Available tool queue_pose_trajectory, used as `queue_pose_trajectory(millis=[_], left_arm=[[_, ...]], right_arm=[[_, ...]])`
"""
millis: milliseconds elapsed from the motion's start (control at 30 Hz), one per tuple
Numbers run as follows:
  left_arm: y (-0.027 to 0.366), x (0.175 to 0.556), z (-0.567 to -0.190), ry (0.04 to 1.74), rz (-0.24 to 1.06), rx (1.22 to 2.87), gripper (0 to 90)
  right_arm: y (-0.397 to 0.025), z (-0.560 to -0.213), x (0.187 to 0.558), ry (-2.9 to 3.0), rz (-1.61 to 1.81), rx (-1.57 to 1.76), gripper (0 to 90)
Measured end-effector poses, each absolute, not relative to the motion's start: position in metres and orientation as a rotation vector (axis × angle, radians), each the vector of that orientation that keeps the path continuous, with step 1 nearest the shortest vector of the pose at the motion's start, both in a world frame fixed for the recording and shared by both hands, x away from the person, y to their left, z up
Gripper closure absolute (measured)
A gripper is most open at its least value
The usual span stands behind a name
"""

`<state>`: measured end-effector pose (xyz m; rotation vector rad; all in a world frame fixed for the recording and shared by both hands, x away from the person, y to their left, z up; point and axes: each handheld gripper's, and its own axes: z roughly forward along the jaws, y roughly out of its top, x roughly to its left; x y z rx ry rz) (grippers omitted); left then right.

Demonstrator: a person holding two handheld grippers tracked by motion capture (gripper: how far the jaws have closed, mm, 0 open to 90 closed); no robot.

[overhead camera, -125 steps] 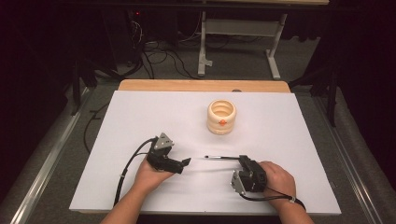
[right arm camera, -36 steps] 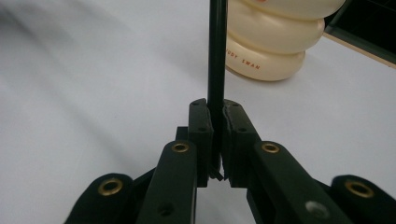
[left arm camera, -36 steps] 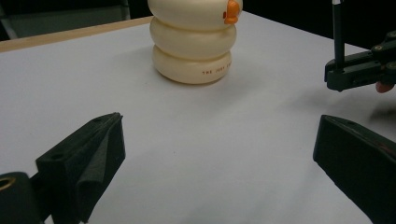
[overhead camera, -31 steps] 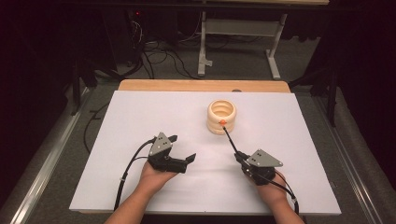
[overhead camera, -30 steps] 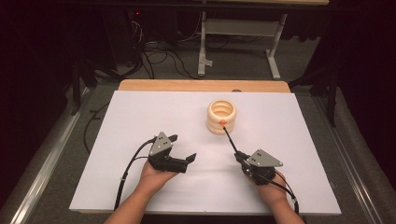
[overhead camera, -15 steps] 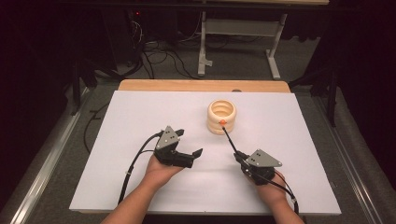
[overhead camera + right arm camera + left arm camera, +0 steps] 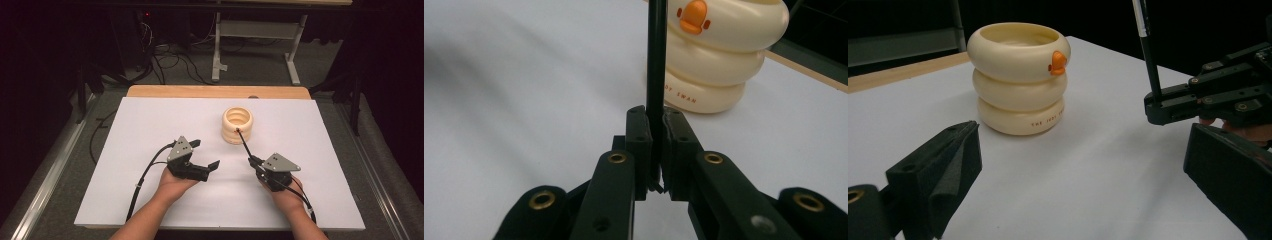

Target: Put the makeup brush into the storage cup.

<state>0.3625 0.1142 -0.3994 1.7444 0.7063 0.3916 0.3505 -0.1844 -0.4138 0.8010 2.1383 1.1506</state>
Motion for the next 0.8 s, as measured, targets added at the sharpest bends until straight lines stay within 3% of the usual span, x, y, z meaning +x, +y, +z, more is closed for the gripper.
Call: queue_pose_trajectory(millis=[367,800], left_arm=[[0.118,0.36,-0.395,0.705,0.391,1.718,3.5],[0.117,0.355,-0.393,0.701,0.384,1.7,3.5]], right_arm=[[-0.169,-0.405,0.364,2.123,1.161,0.775,85.8],[-0.149,-0.417,0.35,2.172,1.205,0.71,85.8]])
